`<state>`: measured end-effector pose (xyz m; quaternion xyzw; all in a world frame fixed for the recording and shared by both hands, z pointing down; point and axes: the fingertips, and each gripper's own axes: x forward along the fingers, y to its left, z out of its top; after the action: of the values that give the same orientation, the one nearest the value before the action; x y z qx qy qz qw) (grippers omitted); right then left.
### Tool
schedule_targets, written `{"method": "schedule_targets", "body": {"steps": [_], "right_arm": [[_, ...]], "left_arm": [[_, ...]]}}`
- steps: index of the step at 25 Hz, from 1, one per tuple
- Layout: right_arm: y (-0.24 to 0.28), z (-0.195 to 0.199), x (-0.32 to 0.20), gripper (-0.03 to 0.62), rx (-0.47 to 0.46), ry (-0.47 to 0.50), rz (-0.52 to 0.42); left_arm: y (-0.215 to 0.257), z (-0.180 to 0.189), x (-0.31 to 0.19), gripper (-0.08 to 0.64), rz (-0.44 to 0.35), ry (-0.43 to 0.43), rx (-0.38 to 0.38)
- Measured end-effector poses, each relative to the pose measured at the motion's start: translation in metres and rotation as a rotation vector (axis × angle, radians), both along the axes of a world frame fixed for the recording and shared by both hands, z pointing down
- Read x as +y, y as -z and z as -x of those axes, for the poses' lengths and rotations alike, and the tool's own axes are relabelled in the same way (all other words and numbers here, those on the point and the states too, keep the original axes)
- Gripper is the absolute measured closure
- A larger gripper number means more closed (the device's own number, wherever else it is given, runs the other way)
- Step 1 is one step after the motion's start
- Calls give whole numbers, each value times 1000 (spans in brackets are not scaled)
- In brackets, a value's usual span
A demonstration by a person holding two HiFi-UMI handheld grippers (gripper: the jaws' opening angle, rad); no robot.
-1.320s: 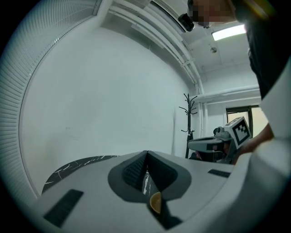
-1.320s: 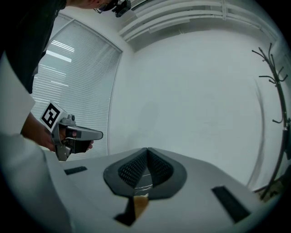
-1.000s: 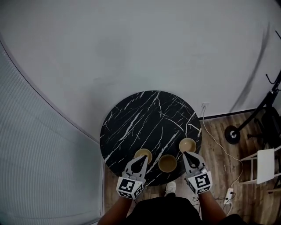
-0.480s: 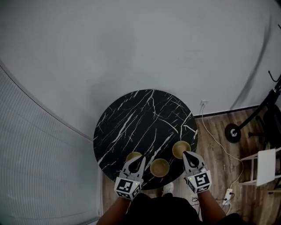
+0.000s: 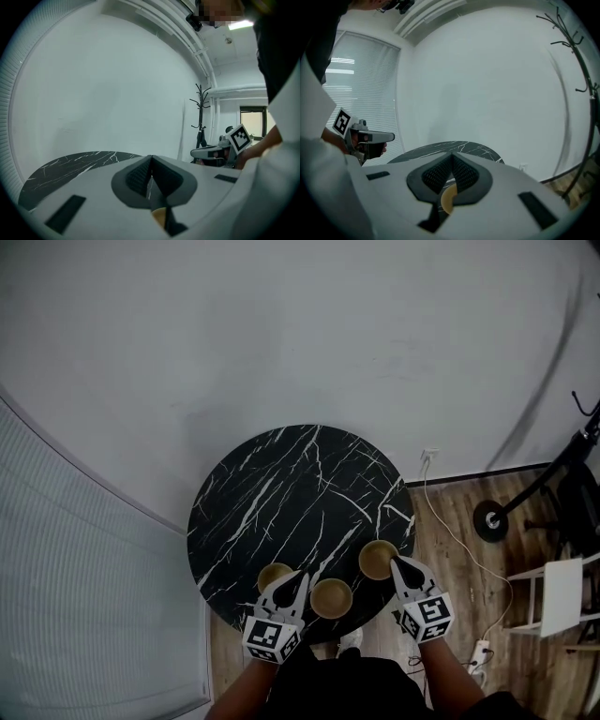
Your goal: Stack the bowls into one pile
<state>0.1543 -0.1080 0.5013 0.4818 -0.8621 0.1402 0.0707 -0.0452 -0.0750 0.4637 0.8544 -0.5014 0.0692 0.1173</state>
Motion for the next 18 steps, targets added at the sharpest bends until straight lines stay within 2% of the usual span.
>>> {"method": "schedule_targets", "body": {"steps": [6,11,18], "right_arm": [[-17,-3,-18,581,-5,-30,43],[-28,2,-26,581,36,-6,46],[-53,-8,-34,581,127,-69,66]], "left_arm": [[6,16,-8,548,-5,7,43],[-10,28,-7,547,20,16,13],[-25,28,-16,548,19,9,-13]]}}
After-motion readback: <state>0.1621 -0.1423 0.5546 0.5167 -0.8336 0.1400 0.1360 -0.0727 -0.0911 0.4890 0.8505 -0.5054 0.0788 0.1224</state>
